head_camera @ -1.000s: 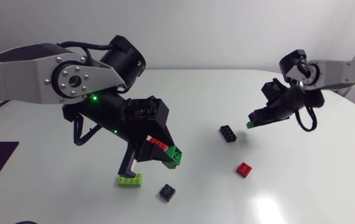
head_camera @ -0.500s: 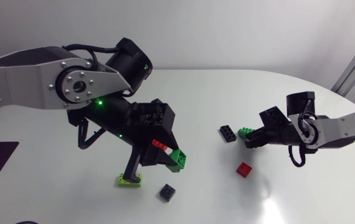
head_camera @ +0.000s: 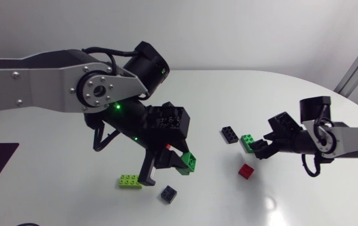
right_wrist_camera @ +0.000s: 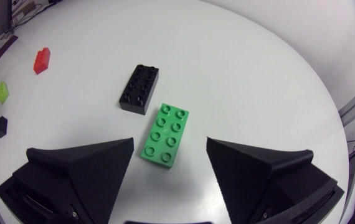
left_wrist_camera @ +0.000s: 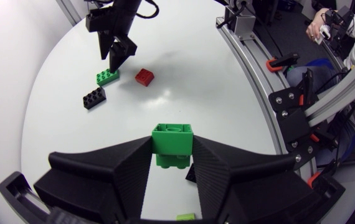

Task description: Separate the duplo bricks

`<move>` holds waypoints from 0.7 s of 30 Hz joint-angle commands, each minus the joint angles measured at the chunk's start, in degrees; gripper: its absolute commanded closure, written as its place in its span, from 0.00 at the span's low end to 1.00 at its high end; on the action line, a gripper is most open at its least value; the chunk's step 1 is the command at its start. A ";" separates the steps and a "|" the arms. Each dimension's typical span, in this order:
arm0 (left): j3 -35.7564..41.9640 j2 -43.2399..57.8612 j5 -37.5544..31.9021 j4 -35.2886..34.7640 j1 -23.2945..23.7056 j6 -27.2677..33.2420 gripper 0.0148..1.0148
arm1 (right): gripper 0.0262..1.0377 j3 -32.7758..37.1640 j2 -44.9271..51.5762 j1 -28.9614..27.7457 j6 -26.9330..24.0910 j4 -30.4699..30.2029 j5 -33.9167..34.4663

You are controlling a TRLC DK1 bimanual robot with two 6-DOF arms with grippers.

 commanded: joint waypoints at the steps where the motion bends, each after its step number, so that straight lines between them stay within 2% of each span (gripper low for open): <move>1: 2.97 1.76 0.01 0.85 -0.25 -1.75 0.76 | 0.09 1.48 -5.95 -1.88 -1.18 -4.06 -2.65; 7: 7.28 3.96 2.74 2.25 1.42 -7.64 0.76 | 0.08 8.95 -17.29 -2.40 -1.27 -22.87 -15.30; 9: 8.33 4.75 4.58 2.25 1.86 -8.96 0.76 | 0.08 11.76 -18.61 -1.17 -4.08 -30.17 -19.87; 13: 10.09 6.68 8.19 2.08 2.91 -10.54 0.76 | 0.08 15.19 -19.31 2.34 -8.57 -39.39 -27.17; 16: 10.62 7.83 9.77 1.46 3.26 -10.45 0.76 | 0.08 15.98 -18.87 5.33 -12.87 -42.91 -29.28; 21: 12.46 9.32 13.55 -0.73 4.58 -10.28 0.76 | 0.05 15.72 -17.03 9.46 -17.71 -45.19 -30.07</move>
